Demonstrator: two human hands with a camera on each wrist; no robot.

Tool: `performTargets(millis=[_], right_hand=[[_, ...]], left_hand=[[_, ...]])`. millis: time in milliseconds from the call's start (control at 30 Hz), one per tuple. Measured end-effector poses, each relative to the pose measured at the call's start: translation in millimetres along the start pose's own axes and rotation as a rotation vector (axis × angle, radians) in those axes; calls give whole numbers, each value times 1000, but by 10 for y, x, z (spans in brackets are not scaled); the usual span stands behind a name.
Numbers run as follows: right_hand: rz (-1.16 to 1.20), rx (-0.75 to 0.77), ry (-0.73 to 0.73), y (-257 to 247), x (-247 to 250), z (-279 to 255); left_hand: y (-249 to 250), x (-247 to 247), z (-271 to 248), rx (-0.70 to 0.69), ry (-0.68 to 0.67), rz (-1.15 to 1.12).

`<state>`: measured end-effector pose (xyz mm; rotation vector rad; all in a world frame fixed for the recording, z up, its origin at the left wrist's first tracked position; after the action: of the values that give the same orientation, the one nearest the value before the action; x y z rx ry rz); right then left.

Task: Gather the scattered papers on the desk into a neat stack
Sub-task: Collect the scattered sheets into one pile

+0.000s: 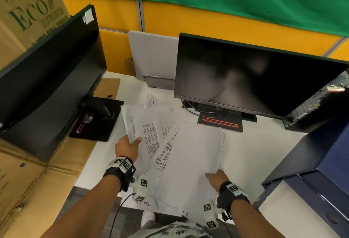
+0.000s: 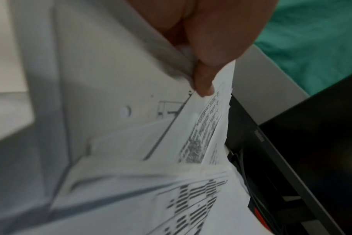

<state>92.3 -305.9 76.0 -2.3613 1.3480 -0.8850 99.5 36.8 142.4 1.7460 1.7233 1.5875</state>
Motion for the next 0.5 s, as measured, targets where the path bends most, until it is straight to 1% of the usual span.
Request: performTargets(millis=[100, 167, 300, 400, 500], right_hand=[[4, 2, 10, 5, -4, 43], [-2, -4, 9, 9, -12, 60], [-12, 9, 5, 8, -6, 58], [9, 8, -4, 12, -10, 72], [27, 18, -21, 3, -15, 69]], left_hand=[[98, 171, 4, -29, 34, -3], [204, 306, -20, -78, 74, 35], [532, 616, -157, -209, 231, 102], [804, 838, -286, -330, 345, 64], [1086, 1014, -423, -433, 409, -30]])
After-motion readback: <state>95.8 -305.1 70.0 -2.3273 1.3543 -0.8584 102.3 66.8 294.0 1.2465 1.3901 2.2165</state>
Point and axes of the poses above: each hand's wrist, its own z-axis towards the middle knuckle, its own x-axis out of the back of the hand, y = z × x, the point moved 3 cm from there along z, towards the middle knuckle, and after that the axes turned 7 degrees about -y, right-handed, at the moved point
